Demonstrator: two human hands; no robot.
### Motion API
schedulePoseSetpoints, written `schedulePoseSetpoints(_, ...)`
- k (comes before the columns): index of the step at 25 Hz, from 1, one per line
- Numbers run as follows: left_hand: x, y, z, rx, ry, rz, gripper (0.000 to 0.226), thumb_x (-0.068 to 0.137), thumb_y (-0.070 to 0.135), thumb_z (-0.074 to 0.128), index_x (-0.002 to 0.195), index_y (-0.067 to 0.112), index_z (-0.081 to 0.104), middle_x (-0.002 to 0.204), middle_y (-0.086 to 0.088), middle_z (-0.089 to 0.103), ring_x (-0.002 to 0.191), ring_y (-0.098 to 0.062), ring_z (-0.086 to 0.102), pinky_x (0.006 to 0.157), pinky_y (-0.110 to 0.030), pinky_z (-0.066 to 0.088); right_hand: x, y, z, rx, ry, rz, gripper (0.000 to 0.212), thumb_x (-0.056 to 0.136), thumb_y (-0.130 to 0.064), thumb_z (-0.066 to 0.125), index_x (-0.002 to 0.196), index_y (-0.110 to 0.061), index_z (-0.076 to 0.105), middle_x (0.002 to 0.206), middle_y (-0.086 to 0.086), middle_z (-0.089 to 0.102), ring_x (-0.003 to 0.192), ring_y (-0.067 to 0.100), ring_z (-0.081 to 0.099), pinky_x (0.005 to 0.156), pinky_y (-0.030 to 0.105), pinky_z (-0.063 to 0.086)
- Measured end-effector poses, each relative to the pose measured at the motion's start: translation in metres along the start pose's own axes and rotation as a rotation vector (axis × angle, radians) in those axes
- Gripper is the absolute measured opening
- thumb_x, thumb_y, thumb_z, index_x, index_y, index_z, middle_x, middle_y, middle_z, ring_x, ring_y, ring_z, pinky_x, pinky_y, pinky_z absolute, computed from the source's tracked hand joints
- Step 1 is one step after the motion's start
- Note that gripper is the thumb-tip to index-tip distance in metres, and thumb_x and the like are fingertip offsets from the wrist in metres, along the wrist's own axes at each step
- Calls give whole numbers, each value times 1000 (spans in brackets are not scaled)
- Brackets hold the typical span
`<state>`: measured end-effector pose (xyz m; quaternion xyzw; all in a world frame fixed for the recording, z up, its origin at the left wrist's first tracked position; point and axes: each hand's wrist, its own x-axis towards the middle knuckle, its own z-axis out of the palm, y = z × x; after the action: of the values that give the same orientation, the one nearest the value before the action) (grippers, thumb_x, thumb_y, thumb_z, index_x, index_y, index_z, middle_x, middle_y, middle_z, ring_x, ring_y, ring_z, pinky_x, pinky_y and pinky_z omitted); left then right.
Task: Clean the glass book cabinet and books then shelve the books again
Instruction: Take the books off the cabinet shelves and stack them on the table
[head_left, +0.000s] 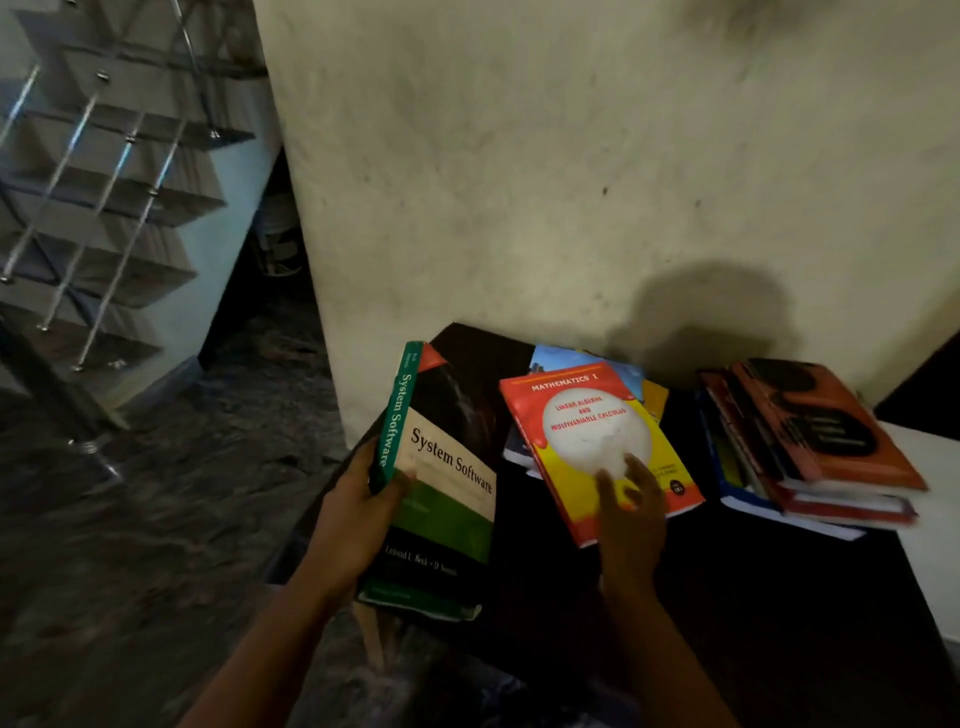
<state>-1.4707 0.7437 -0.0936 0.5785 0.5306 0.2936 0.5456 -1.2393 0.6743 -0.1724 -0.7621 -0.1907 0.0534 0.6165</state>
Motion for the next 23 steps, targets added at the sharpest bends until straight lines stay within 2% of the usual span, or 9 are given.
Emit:
schedulePoseSetpoints(2,9,-3,-8,6,-45,-1,39,93,21,54,131,28,47,114,-3,65,94,-21,66,88,-46,53,-23,10,-7,226,145,429,51,83,-19,69,129,-6,49,128,16,51,115,33,52,85,37,46)
schedulePoseSetpoints(4,17,-7,-17,25,-107,-5,41,94,22,53,133,27,44,112,-3,65,92,-21,66,85,-46,54,-28,14,1,413,100,735,49,86,-25,65,128,-6,48,120,13,55,105,29,54,75,37,49)
schedulePoseSetpoints(5,20,-8,-21,30,-134,-2,41,94,22,53,133,27,43,112,-4,65,92,-22,66,84,-47,54,-26,11,4,495,71,809,39,88,-22,62,121,-3,53,108,12,57,93,25,56,65,34,50)
schedulePoseSetpoints(7,24,-9,-28,21,-175,5,39,94,22,52,132,27,44,112,-4,65,93,-22,66,85,-49,54,-25,3,8,599,78,860,10,89,-10,59,92,-1,57,89,11,56,72,18,53,46,25,51)
schedulePoseSetpoints(8,27,-9,-32,7,-191,11,38,94,21,52,131,27,46,112,-3,65,94,-21,66,86,-49,53,-26,-2,12,639,65,869,8,88,-6,59,82,-4,55,84,11,55,69,17,52,41,22,51)
schedulePoseSetpoints(14,44,-5,-48,1,-230,56,39,95,20,50,134,24,45,110,-2,65,92,-17,66,78,-38,55,-11,-38,76,723,-100,848,12,85,-1,61,81,-9,52,83,10,58,72,22,56,42,27,53)
schedulePoseSetpoints(16,47,-5,-53,10,-235,60,37,96,19,49,133,23,45,108,0,65,90,-14,65,74,-32,54,-2,-44,93,572,-180,852,15,85,-16,66,87,-8,53,81,10,60,70,20,58,47,30,54)
schedulePoseSetpoints(20,52,-13,-60,-61,-243,62,36,96,15,49,131,19,47,112,-3,64,92,-12,64,74,-28,53,-17,-44,76,78,-493,825,58,86,-57,50,99,-1,58,84,12,63,72,21,59,63,30,51)
schedulePoseSetpoints(23,54,-17,-68,-221,-263,-10,34,94,13,50,128,18,51,111,-6,66,92,-19,66,70,-30,54,-64,-39,61,20,-753,822,57,85,-60,48,111,-11,61,104,9,66,94,23,62,85,37,51)
